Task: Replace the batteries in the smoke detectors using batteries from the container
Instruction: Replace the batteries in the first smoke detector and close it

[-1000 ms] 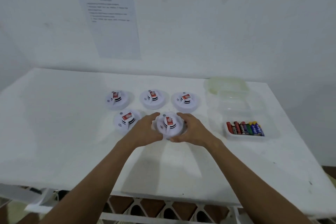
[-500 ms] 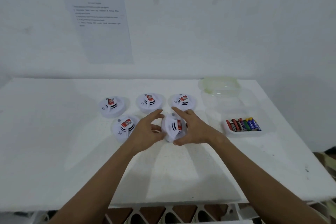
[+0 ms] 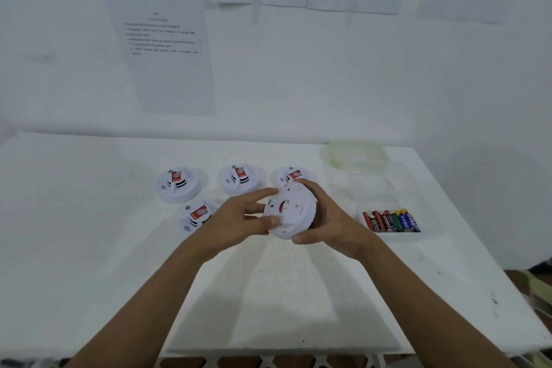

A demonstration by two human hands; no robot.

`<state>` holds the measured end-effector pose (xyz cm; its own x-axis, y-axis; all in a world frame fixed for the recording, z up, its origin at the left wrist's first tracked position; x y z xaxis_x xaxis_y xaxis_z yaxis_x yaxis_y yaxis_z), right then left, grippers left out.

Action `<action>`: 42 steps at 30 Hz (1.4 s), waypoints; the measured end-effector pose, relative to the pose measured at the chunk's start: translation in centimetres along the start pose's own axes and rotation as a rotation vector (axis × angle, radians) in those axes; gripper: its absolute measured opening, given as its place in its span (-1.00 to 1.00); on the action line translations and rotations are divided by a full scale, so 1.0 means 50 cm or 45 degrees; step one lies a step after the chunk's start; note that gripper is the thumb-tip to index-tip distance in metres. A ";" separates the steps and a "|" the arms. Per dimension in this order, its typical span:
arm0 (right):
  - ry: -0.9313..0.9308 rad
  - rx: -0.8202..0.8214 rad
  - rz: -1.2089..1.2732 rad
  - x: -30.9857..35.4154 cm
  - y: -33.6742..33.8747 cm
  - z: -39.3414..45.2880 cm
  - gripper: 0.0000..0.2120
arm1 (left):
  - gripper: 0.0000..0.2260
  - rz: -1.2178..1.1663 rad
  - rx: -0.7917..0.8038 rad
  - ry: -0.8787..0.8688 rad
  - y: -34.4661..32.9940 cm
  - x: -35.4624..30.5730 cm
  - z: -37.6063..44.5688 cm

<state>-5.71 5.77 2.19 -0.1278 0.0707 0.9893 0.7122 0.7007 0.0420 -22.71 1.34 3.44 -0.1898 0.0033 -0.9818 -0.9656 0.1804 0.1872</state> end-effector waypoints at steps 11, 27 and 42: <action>-0.109 0.011 -0.233 0.001 0.023 -0.015 0.01 | -0.43 0.206 -0.002 -0.026 -0.018 -0.011 0.024; 0.106 -0.161 -0.292 0.015 -0.003 -0.019 -0.08 | -0.53 0.334 -0.182 -0.124 -0.013 -0.031 -0.005; 0.160 -0.402 -0.339 0.020 0.048 -0.038 -0.15 | -0.61 0.337 -0.299 -0.167 -0.059 -0.044 0.012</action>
<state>-2.81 6.18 3.54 -0.2651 -0.1838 0.9465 0.8445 0.4295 0.3199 -19.34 1.38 5.04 -0.4285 0.1481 -0.8913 -0.9035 -0.0741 0.4221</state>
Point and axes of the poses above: each hand's wrist, its own z-axis towards the middle knuckle, its own y-axis out of the back of the hand, x = y × z, the point moved 6 cm from there along z, towards the middle knuckle, and after that the axes turned 5 degrees about -y, right-handed, at the moved point
